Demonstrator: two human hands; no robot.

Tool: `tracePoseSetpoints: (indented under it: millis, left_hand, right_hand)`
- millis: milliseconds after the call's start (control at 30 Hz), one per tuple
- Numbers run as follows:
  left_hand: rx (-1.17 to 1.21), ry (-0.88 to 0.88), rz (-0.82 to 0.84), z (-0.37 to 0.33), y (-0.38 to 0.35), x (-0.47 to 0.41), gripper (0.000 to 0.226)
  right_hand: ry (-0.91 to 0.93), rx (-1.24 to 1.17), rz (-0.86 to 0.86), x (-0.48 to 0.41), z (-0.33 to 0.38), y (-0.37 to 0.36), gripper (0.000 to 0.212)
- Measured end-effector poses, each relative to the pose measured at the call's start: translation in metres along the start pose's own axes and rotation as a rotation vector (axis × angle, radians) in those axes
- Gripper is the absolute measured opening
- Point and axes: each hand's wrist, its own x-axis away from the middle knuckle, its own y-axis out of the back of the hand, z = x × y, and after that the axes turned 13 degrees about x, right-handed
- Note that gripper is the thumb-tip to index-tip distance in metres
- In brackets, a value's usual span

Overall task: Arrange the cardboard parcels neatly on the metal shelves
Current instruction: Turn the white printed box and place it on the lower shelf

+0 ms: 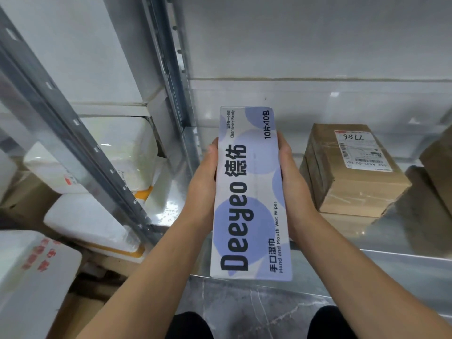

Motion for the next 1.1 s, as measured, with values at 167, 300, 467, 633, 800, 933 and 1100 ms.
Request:
tracePoseSetpoints:
  millis: [167, 300, 467, 633, 800, 933, 1100]
  left_hand:
    - [0.012, 0.006, -0.054, 0.004, 0.0, 0.003, 0.04]
    - [0.008, 0.024, -0.112, 0.006, 0.001, 0.004, 0.039]
    - [-0.009, 0.041, -0.079, 0.0, -0.002, 0.006, 0.036]
    - [-0.148, -0.031, -0.021, -0.013, -0.002, -0.005, 0.049]
    - [-0.106, -0.117, 0.052, -0.027, -0.003, -0.008, 0.051]
    - [-0.098, -0.206, 0.131, -0.031, -0.006, -0.006, 0.045]
    - [-0.104, -0.221, 0.127, -0.026, -0.001, -0.008, 0.053]
  right_hand:
    - [-0.068, -0.107, 0.03, 0.0, -0.008, 0.0, 0.054]
    - [-0.078, -0.102, 0.009, 0.002, -0.011, 0.0, 0.053]
    - [-0.082, 0.01, -0.007, 0.004, -0.006, 0.001, 0.051]
    - [0.031, 0.32, -0.023, -0.005, 0.02, 0.006, 0.051]
    - [0.172, 0.169, 0.153, -0.015, 0.034, 0.009, 0.052]
    - [0.144, -0.014, 0.142, -0.017, 0.031, 0.007, 0.054]
    - [0.146, -0.04, 0.085, -0.008, 0.033, -0.001, 0.062]
